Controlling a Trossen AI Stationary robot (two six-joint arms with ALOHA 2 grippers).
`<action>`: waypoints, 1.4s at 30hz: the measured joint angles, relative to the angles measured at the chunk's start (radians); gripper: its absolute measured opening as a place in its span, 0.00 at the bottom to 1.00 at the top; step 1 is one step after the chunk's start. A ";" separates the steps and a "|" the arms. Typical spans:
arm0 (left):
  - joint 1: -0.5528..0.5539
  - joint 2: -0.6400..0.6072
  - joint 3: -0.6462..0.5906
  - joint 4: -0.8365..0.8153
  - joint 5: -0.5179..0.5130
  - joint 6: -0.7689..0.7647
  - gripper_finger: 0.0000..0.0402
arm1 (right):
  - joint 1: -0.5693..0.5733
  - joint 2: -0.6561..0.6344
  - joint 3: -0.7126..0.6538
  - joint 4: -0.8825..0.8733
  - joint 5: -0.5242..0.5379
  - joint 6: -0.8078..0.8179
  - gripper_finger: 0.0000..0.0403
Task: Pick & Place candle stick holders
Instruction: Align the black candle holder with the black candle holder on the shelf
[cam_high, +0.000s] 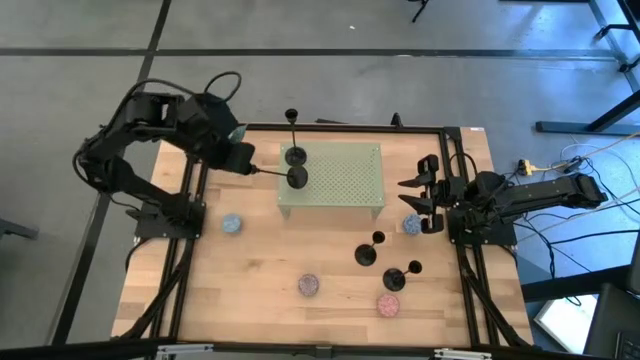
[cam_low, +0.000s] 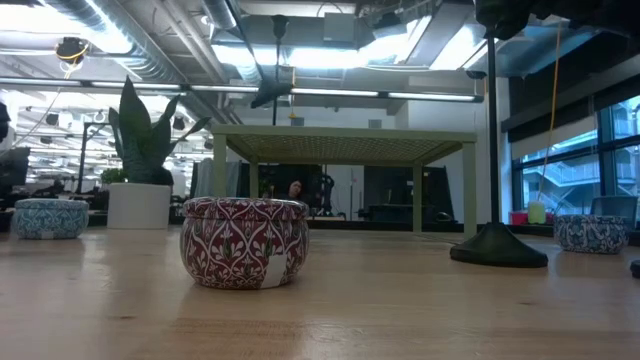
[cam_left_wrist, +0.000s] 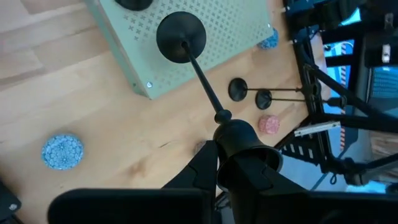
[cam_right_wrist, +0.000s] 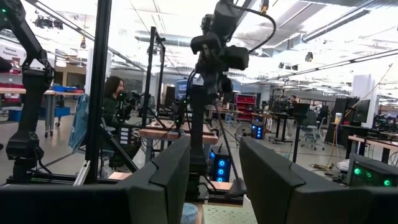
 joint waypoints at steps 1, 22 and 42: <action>0.008 0.006 0.000 0.000 0.006 -0.004 0.04 | 0.000 0.000 0.000 -0.001 0.000 0.000 0.36; 0.194 0.072 0.000 0.000 0.214 0.037 0.04 | 0.000 0.000 0.000 -0.070 -0.003 0.004 0.36; -0.227 -0.011 -0.035 0.003 0.164 -0.073 0.04 | 0.000 0.024 0.000 -0.060 -0.003 0.030 0.36</action>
